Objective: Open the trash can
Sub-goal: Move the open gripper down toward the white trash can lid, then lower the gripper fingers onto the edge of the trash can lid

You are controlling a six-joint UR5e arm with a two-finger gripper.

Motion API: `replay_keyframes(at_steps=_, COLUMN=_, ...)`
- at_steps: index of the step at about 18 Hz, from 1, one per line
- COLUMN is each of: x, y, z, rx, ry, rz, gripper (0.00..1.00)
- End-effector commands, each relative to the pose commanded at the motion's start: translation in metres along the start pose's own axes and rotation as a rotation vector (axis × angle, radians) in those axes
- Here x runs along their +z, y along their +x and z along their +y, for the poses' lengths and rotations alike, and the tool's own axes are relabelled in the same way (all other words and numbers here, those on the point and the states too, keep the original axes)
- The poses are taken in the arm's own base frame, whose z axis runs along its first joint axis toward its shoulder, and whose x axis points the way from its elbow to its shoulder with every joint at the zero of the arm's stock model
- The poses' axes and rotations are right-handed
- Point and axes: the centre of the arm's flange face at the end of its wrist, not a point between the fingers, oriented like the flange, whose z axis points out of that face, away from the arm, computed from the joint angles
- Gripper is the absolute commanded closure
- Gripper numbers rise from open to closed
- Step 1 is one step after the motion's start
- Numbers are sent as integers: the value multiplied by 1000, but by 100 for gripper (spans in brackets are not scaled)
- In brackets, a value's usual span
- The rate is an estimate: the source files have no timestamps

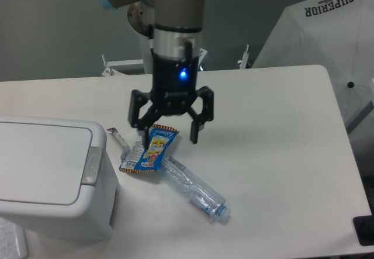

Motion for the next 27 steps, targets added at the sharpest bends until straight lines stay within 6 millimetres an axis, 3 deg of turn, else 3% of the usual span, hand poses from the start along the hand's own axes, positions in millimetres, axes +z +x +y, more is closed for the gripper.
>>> replay_keyframes(at_steps=15, x=27, y=48, z=16, rx=63, ry=-47, rz=50, gripper=0)
replay_keyframes(at_steps=27, x=45, y=49, z=20, rx=66, ry=-75, rz=53, gripper=0)
